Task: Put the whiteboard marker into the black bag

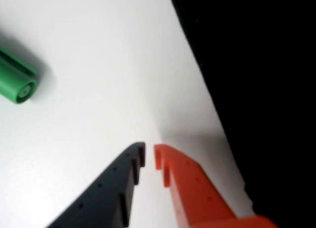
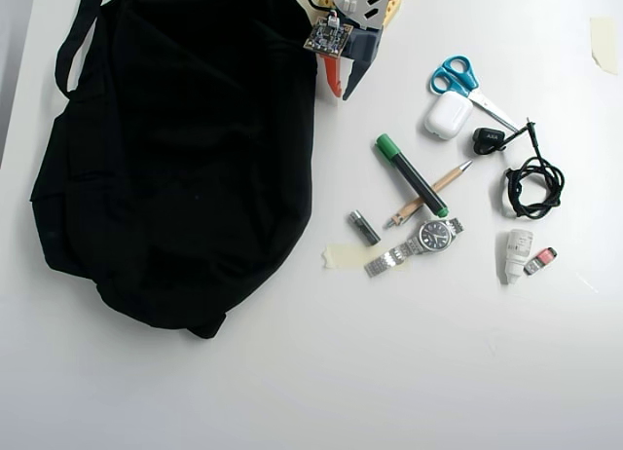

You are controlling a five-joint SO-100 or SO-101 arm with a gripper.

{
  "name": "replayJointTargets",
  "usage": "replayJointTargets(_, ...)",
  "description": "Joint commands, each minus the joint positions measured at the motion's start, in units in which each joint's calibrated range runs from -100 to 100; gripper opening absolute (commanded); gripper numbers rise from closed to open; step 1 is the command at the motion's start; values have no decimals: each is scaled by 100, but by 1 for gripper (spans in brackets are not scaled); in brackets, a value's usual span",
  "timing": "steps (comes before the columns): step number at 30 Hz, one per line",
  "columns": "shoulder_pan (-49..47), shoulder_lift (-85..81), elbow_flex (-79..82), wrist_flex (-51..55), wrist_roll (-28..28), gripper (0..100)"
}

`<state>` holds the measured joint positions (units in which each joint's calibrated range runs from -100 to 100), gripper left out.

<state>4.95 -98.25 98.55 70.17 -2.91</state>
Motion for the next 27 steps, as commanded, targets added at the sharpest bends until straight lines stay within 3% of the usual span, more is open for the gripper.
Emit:
replayJointTargets(1, -47, -84, 73, -101, 18, 2)
replayJointTargets(12, -47, -92, 73, -110, 39, 2)
replayJointTargets(18, -54, -9, -870, -118, 506, 2)
replayJointTargets(27, -1273, 140, -2532, 622, 815, 2)
